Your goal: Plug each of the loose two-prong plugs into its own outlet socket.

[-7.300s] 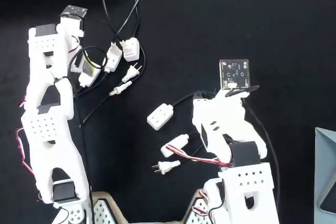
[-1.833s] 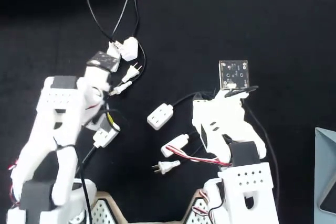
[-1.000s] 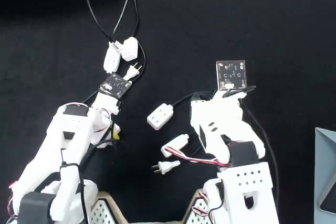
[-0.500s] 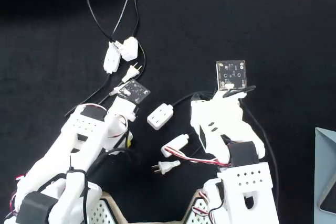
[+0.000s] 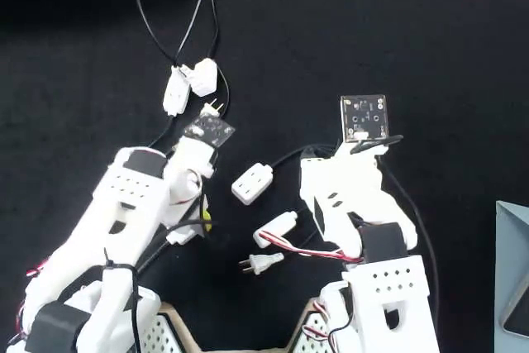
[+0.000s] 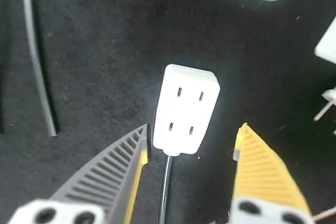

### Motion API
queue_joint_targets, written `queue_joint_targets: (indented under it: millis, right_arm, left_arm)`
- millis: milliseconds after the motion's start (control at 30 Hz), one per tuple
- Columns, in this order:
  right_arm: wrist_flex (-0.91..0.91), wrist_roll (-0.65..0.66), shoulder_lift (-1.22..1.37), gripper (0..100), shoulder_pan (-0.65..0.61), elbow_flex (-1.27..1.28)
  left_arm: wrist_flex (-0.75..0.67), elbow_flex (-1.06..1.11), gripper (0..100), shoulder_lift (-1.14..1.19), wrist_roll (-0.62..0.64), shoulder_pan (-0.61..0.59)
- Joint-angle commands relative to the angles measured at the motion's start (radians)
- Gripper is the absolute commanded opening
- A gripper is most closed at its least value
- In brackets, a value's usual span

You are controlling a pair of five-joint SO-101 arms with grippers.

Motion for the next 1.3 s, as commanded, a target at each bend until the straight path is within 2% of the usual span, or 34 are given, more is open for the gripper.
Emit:
queue_joint_targets:
  millis: [0,233,433,633,800,1033,1267]
  right_arm:
    - [-0.008,-0.009,-0.01,1.7,-0.008,-0.004]
    - [0.035,-0.012,-0.01,1.8,-0.006,-0.036]
    - [0.207,-0.044,-0.008,1.8,-0.008,-0.197]
    - [0.425,0.04,0.022,1.8,-0.008,-0.364]
    - [0.575,0.031,0.259,2.0,-0.008,-0.469]
    - [0.612,-0.048,0.627,2.1,-0.006,-0.509]
    - [0.608,-0.092,0.757,17.0,-0.006,-0.47]
  left_arm:
    - [0.058,-0.12,26,-0.026,0.005,-0.054]
    - [0.071,-0.136,26,-0.028,0.011,-0.159]
    - [0.009,-0.039,19,-0.132,0.011,-0.205]
    - [-0.052,0.148,20,-0.345,0.055,-0.251]
    - [-0.172,0.321,20,-0.517,0.112,-0.311]
    - [-0.207,0.447,23,-0.726,0.178,-0.433]
    - [-0.209,0.555,24,-0.919,0.192,-0.501]
